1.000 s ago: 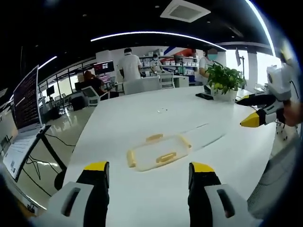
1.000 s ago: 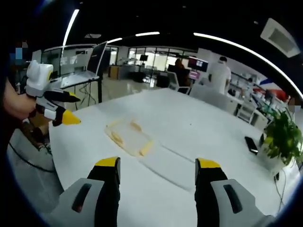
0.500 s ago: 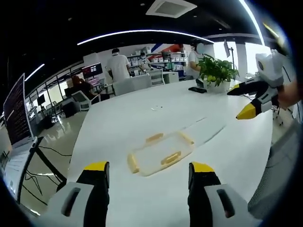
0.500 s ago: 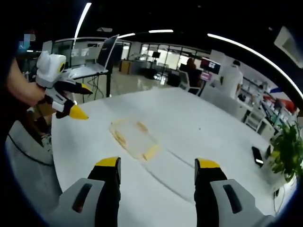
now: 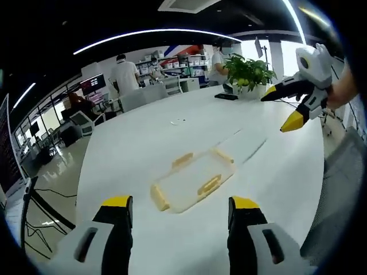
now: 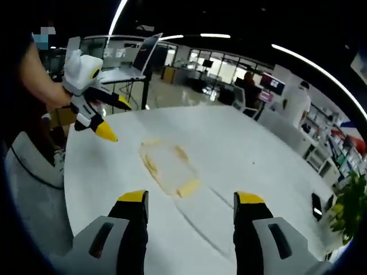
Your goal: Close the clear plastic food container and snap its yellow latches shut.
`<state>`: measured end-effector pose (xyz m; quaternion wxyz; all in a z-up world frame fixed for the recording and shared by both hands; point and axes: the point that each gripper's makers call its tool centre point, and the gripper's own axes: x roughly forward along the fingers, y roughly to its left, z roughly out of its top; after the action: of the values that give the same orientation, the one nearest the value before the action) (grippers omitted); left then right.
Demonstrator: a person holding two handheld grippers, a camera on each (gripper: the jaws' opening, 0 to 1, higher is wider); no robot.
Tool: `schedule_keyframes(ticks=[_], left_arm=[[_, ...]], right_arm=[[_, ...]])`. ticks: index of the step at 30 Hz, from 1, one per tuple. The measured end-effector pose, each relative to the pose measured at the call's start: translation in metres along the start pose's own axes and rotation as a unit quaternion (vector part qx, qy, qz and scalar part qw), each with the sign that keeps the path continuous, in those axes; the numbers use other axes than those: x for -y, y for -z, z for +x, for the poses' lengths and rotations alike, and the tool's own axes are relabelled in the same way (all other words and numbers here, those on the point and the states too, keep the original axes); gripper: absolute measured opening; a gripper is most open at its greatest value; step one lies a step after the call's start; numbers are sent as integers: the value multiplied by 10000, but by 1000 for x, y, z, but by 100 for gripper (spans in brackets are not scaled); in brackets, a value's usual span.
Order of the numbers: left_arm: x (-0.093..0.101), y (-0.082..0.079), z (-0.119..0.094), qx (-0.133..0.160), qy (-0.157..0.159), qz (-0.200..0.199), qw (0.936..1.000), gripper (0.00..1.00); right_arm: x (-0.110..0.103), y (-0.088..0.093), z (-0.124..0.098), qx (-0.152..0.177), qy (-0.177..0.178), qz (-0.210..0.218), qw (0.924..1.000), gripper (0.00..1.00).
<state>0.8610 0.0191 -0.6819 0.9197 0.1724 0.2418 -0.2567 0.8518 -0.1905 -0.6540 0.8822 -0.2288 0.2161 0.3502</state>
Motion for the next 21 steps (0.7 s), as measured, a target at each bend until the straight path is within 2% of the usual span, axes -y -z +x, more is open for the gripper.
schedule_keyframes(ticks=[6, 15, 17, 19, 21], left_arm=[[-5, 1, 6, -88, 176, 275, 9994, 63], [-10, 0, 21, -198, 503, 547, 9970, 63], [-11, -1, 25, -223, 593, 674, 9957, 62], [-13, -3, 27, -217, 624, 965, 9931, 62], [-12, -4, 30, -220, 687, 1015, 9922, 62]], right_arm=[[-2, 0, 10, -53, -180, -25, 9998, 57], [-1, -3, 23, -150, -513, -345, 9980, 56], [-2, -3, 26, -182, -618, -427, 9970, 55], [-3, -2, 28, -239, -726, -491, 9959, 53], [-3, -1, 31, -270, -765, -537, 9953, 53]])
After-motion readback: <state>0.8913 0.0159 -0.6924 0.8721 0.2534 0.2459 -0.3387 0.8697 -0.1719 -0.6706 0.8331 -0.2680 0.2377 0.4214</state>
